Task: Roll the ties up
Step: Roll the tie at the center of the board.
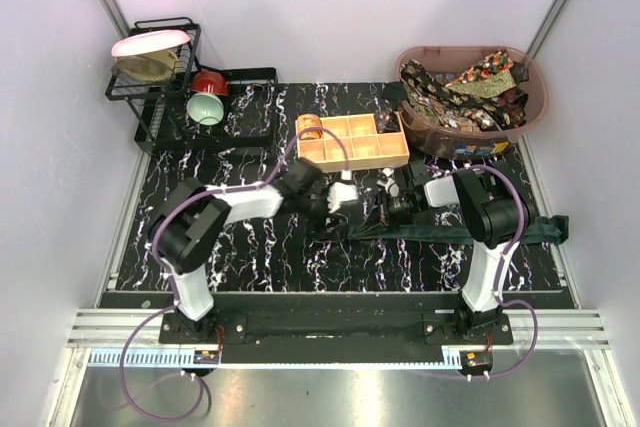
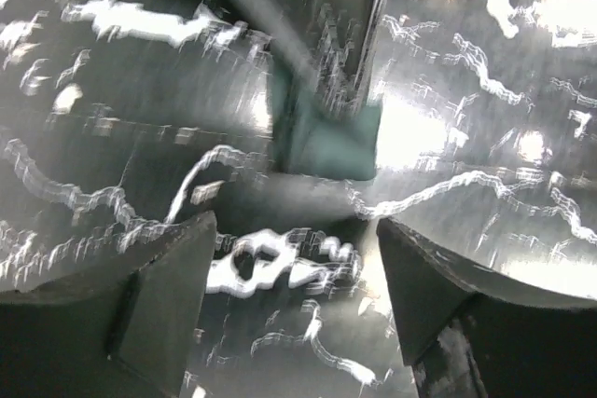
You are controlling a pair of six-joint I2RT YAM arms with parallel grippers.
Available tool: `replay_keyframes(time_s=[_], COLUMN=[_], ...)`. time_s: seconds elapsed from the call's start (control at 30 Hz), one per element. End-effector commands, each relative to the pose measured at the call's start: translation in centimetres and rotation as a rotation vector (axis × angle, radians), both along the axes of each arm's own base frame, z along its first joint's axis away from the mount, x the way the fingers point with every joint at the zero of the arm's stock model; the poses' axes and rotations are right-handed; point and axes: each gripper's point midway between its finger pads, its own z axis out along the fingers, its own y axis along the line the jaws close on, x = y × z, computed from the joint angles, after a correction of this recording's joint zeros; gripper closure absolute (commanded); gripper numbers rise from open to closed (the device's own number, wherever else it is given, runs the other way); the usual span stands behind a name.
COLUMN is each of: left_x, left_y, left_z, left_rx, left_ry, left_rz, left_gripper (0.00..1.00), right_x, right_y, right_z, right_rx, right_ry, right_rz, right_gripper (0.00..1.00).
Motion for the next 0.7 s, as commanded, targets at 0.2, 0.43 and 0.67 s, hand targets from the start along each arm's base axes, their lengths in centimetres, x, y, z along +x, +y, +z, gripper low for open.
replay_keyframes(time_s=[0.2, 0.43, 0.67], left_x=[0.2, 0.4, -0.1], left_y=[-1.3, -3.0, -3.2], left_z=[0.1, -0.6, -2.0], left_rx=[-0.363, -0.413, -0.382], left_ry=[-0.094, -0.132, -0.127], left_rz=[-0.012, -0.026, -0.038], left_gripper=[0.20, 0.26, 0.56], right_x=[0.3, 0.1, 0.1], right_y=[-2.3, -2.5, -2.4], right_z=[-3.9, -4.8, -4.7], right_rx=[-0.211, -0.238, -0.228], right_ry=[0.036, 0.075, 0.080], right_rz=[-0.020, -0.014, -0.012], right_gripper=[1.00, 1.00, 1.00])
